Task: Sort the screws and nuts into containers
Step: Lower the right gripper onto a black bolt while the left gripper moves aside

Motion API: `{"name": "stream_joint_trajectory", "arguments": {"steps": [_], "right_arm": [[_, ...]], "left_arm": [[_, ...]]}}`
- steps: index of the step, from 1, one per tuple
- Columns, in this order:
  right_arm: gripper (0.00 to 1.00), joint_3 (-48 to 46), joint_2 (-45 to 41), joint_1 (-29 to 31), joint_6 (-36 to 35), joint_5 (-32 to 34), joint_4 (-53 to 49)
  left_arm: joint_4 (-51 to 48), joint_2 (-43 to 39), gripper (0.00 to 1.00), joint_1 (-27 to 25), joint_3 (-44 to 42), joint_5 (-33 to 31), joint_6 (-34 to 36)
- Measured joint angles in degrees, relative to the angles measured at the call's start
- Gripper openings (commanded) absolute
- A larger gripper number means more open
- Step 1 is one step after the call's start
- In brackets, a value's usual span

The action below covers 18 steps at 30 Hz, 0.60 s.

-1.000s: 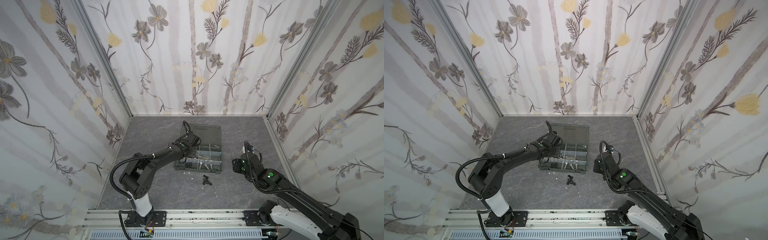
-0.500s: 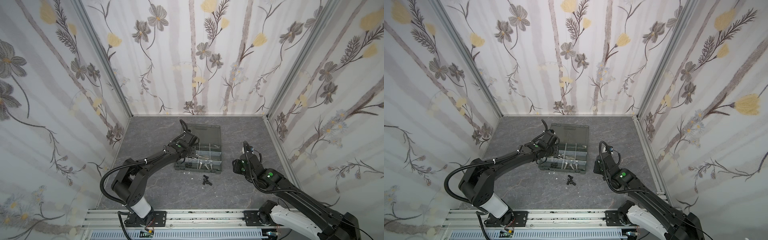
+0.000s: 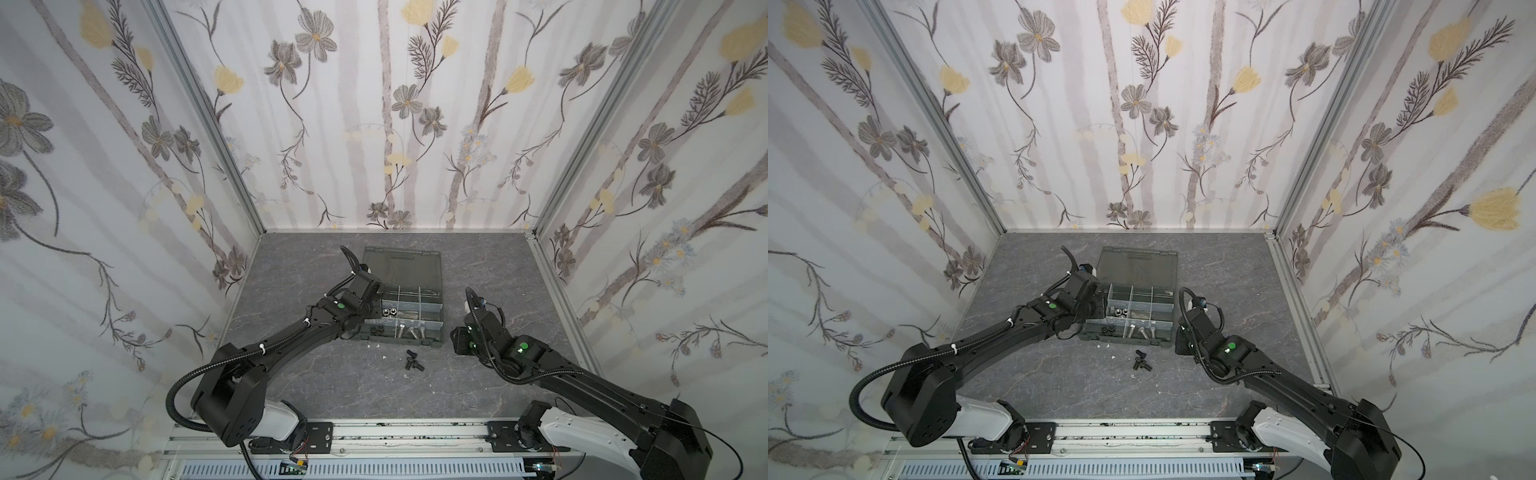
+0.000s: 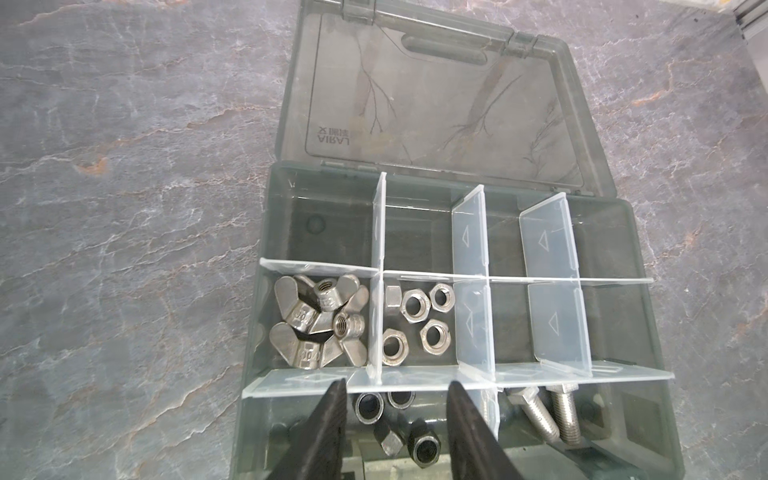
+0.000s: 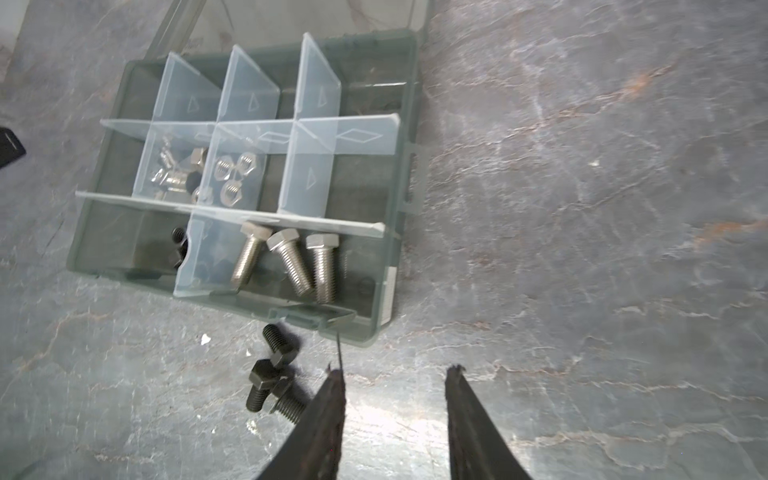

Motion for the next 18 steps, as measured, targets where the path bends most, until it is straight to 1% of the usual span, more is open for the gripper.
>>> {"name": "stream_joint_trajectory", "arguments": {"steps": [4, 7, 8, 9, 11, 15, 18], "right_arm": [[0.41, 1.01, 5.55, 5.05, -1.25, -1.09, 1.81], [0.41, 1.4, 7.69, 6.21, -1.81, -1.9, 2.6], [0.41, 2.19, 9.51, 7.21, -2.21, -1.62, 2.4], [0.41, 3.13, 11.65, 8.11, -2.89, -1.36, 3.34], [0.41, 4.07, 15.63, 9.75, -4.46, -3.65, 4.94], [0.4, 6.38, 20.09, 11.23, -6.23, -3.76, 4.02], [0.39, 8.33, 23.23, 12.74, -7.91, -5.11, 4.94]], "left_arm": [[0.94, -4.76, 0.44, 0.61, -4.24, -0.2, -1.88], [0.68, -6.38, 0.45, 0.81, -5.81, -0.22, -2.97], [2.73, -7.87, 0.45, 0.96, -7.67, -0.15, -3.56], [1.99, -9.92, 0.46, 1.09, -9.29, -0.2, -4.15], [1.57, -12.96, 0.46, 1.33, -11.56, -0.24, -5.27], [1.92, -16.46, 0.47, 1.64, -15.13, -0.28, -7.56], [1.92, -18.86, 0.48, 1.88, -17.11, -0.42, -9.16]]}}
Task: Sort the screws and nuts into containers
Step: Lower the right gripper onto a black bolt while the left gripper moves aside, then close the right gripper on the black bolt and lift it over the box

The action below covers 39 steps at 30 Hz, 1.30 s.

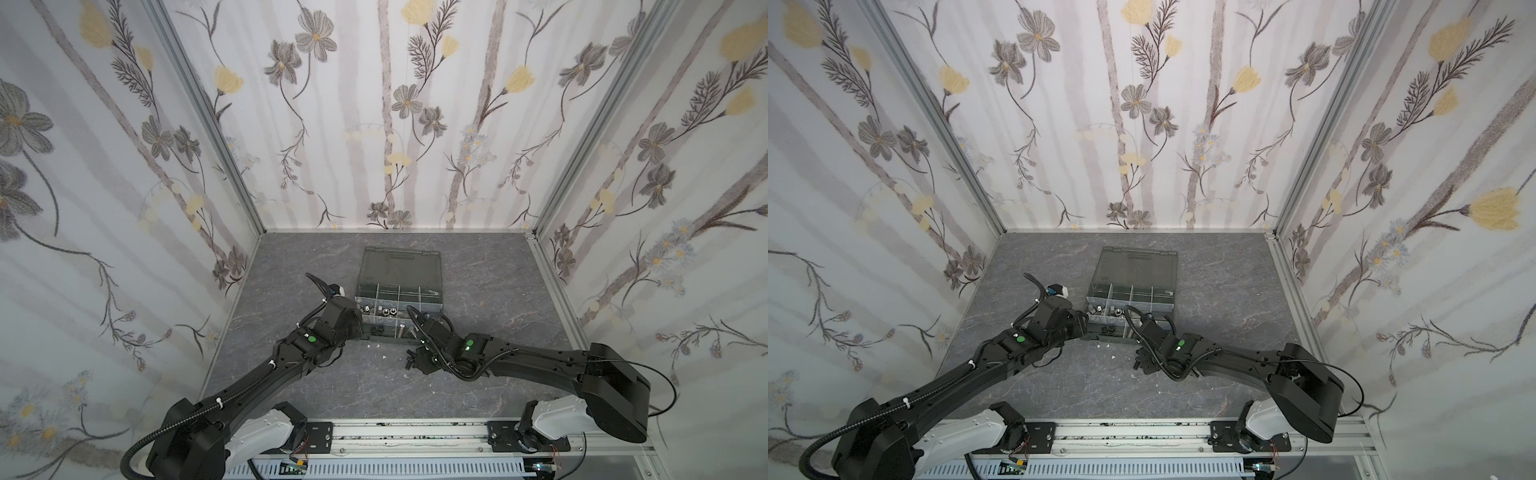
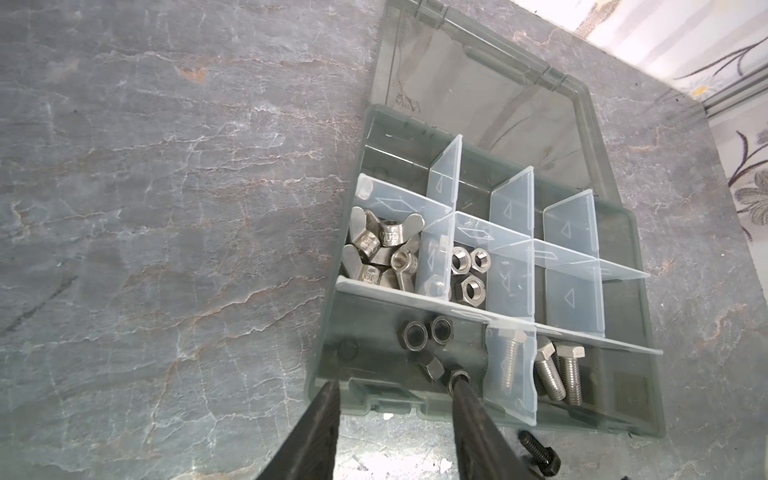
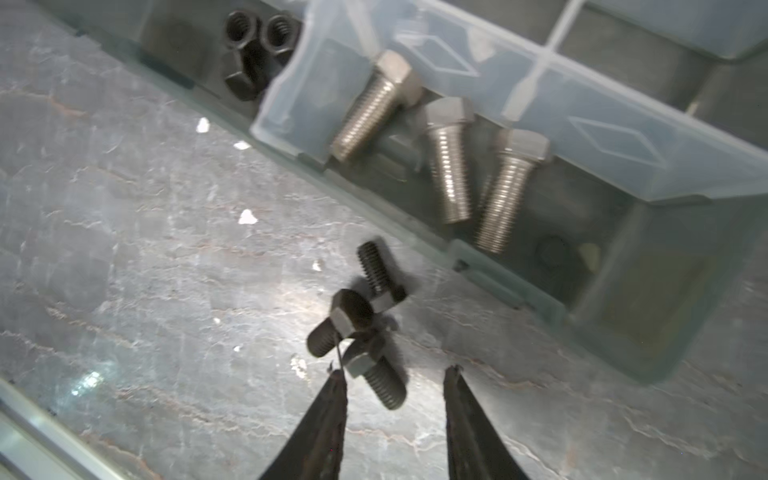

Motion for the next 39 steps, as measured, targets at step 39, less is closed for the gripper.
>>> {"name": "stream_joint_trajectory", "arguments": {"steps": [39], "right_arm": [[0.09, 0.66, 5.27, 4.2, -1.11, 4.48, -4.76]], "left_arm": [[0.44, -2.03, 0.49, 0.22, -2.8, 0.07, -2.97]]}}
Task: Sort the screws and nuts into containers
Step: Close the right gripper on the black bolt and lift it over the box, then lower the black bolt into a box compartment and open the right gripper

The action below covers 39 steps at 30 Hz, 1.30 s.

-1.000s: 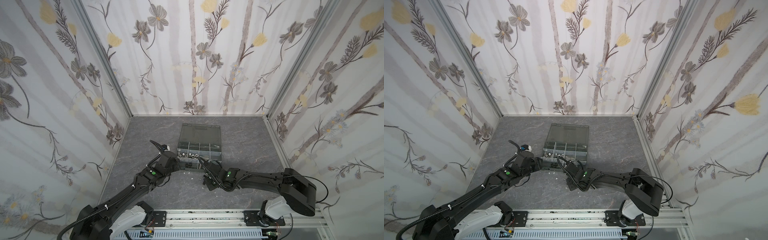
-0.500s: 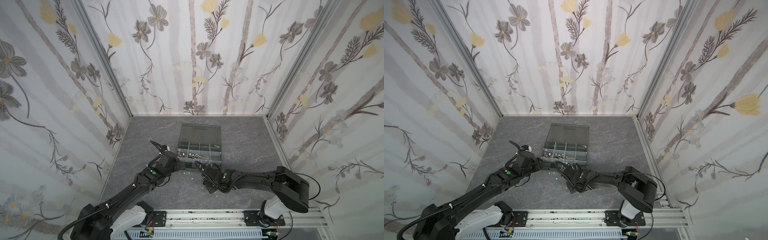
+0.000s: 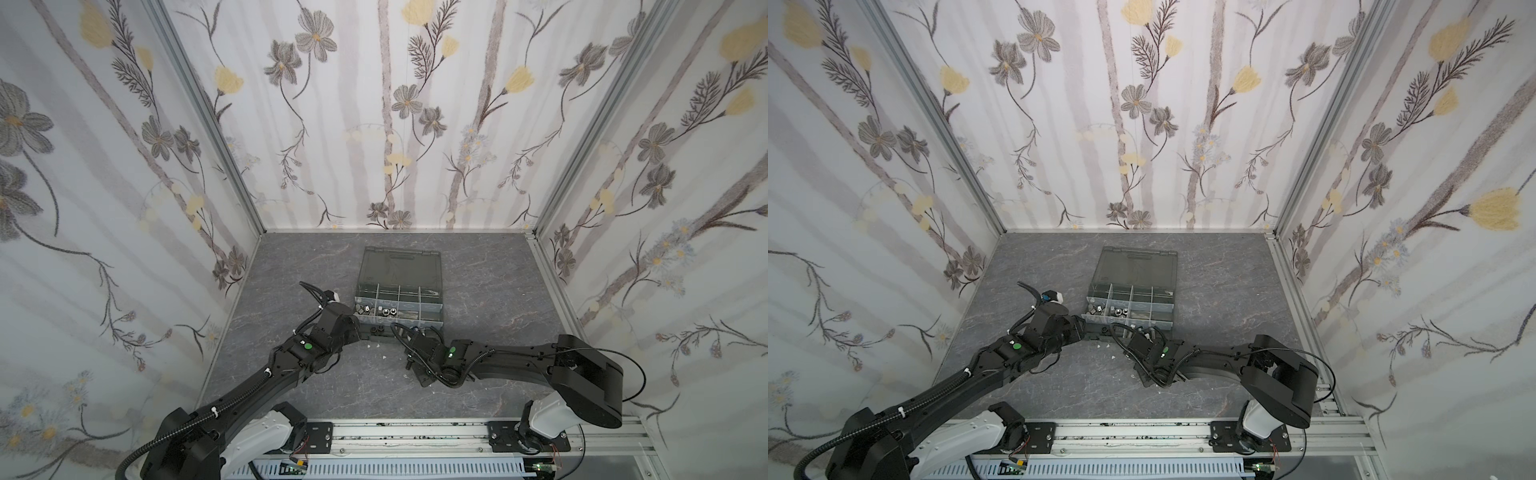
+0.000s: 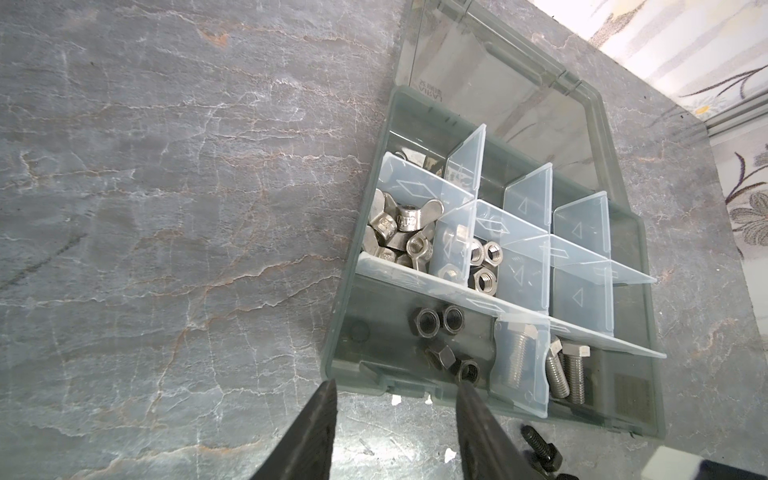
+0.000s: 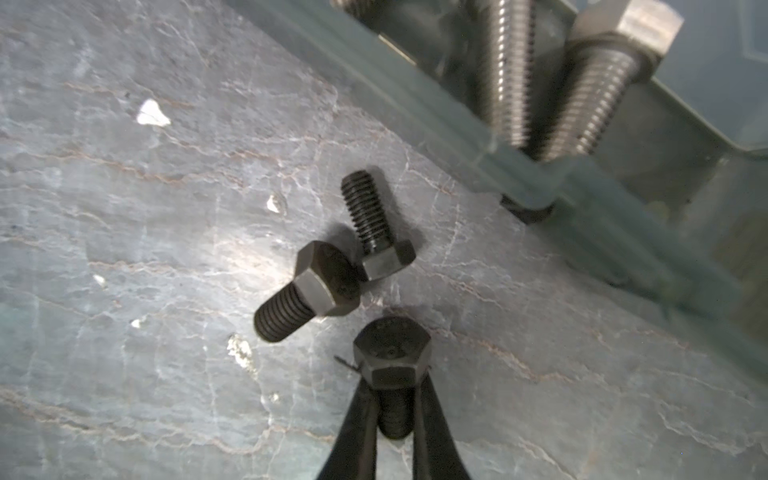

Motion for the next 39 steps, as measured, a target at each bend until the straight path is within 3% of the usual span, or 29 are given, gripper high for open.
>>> {"name": "stream_joint_trajectory", "arguments": {"steps": [9, 15, 19, 29, 39], "right_arm": [[0.1, 12.79, -4.37, -4.15, -1.88, 1.99, -4.81], [0.09, 22.12, 3.15, -10.91, -4.42, 3.65, -4.98], [0.09, 26.12, 8.83, -12.15, -5.57, 3.82, -4.74], [0.11, 27.5, 13.09, -13.7, -6.34, 3.23, -4.39], [0.25, 27.58, 14.1, -14.43, -6.1, 3.13, -3.93]], "left_arm": [[0.44, 1.03, 0.49, 0.04, -0.02, 0.26, 0.07], [1.44, 1.46, 0.49, 0.04, -0.26, 1.81, 0.48], [1.66, 0.68, 0.5, 0.04, -1.14, 2.4, 0.42], [2.56, -0.13, 0.5, 0.04, -2.4, 4.57, -0.04], [2.58, -0.07, 0.5, 0.04, -3.02, 5.68, -0.44]]}}
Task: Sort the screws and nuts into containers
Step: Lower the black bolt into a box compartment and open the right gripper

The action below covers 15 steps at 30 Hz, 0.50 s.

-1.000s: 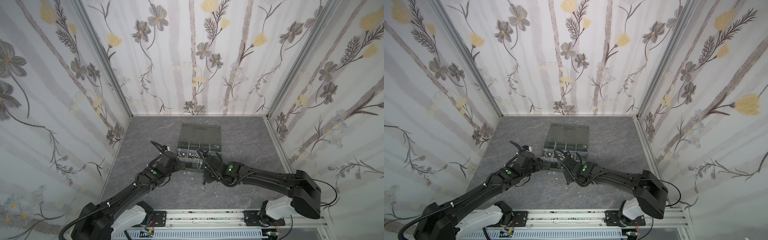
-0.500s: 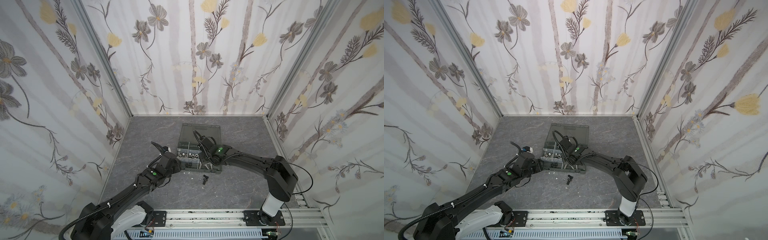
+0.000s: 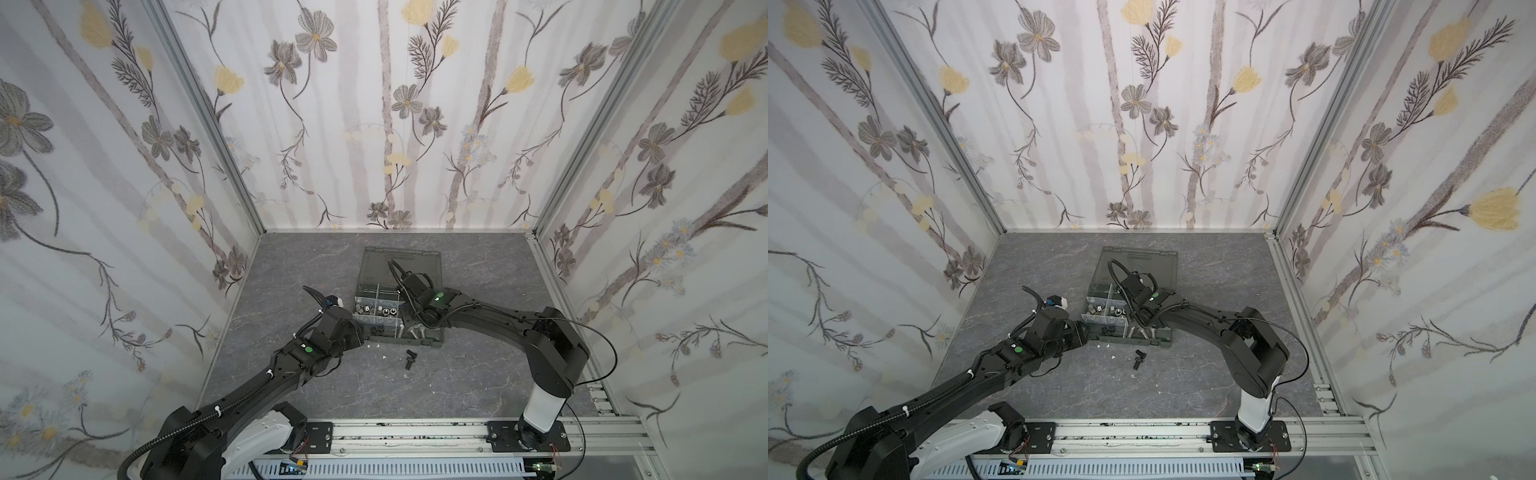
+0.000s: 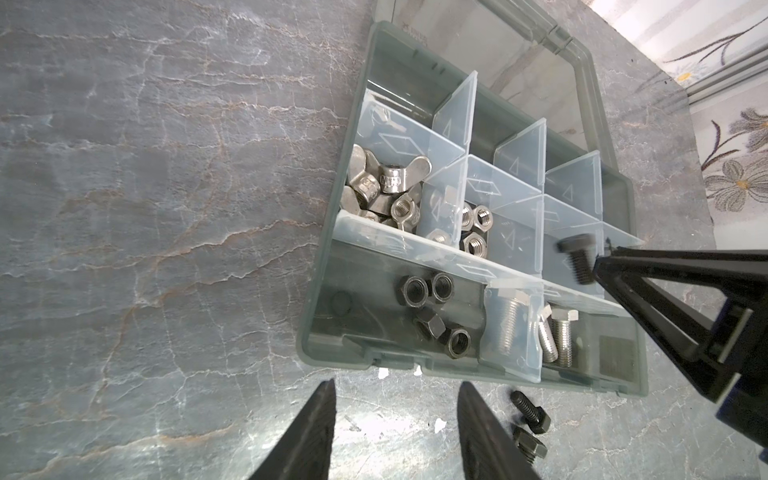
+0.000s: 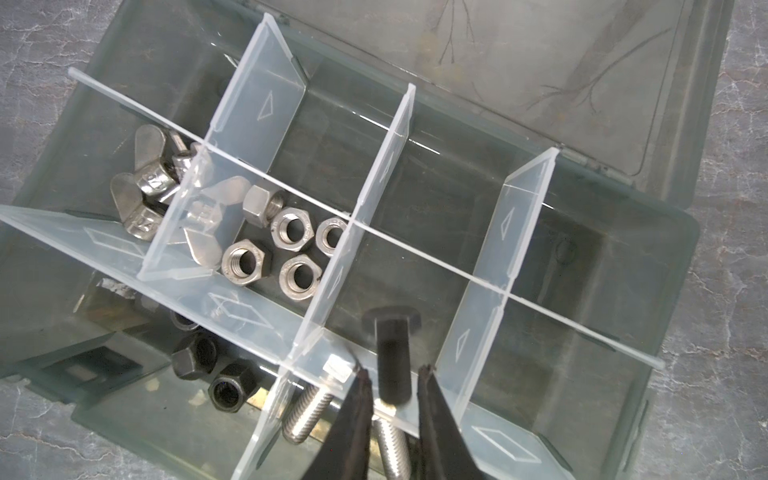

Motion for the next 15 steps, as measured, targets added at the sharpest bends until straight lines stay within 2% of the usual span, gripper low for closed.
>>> {"name": "stream_joint_trajectory", "arguments": {"steps": [15], "right_arm": [[0.28, -0.61, -2.12, -0.15, 1.55, -0.04, 0.28]], "left_arm": [[0.59, 0.68, 0.5, 0.0, 0.0, 2.01, 0.44]]}}
